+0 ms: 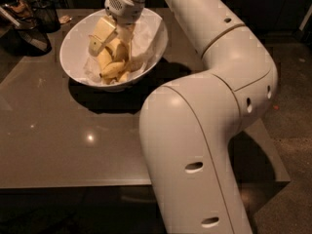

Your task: Pick banana from white bowl

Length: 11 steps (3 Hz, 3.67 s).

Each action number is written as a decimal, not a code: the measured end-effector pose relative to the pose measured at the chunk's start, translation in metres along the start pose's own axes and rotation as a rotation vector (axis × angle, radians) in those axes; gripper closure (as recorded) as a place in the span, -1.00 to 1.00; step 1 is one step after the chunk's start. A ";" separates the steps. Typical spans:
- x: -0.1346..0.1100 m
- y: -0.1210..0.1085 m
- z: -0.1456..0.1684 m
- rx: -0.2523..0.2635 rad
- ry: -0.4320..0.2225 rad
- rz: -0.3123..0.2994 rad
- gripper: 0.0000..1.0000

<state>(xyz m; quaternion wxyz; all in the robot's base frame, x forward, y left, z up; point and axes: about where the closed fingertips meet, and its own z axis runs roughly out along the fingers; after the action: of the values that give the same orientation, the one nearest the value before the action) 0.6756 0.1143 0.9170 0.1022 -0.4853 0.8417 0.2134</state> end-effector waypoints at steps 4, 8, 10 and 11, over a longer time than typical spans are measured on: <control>0.018 -0.032 -0.015 0.124 -0.035 0.023 1.00; 0.011 0.037 -0.069 0.275 0.039 -0.136 1.00; 0.001 0.049 -0.080 0.308 0.018 -0.175 1.00; -0.001 0.065 -0.096 0.355 -0.024 -0.197 1.00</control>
Offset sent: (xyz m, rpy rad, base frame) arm 0.0014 -0.0422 -0.0097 -0.0967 0.0045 -0.0601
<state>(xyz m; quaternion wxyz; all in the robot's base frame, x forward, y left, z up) 0.6236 0.0992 1.0190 0.2164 -0.5370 0.8134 0.0563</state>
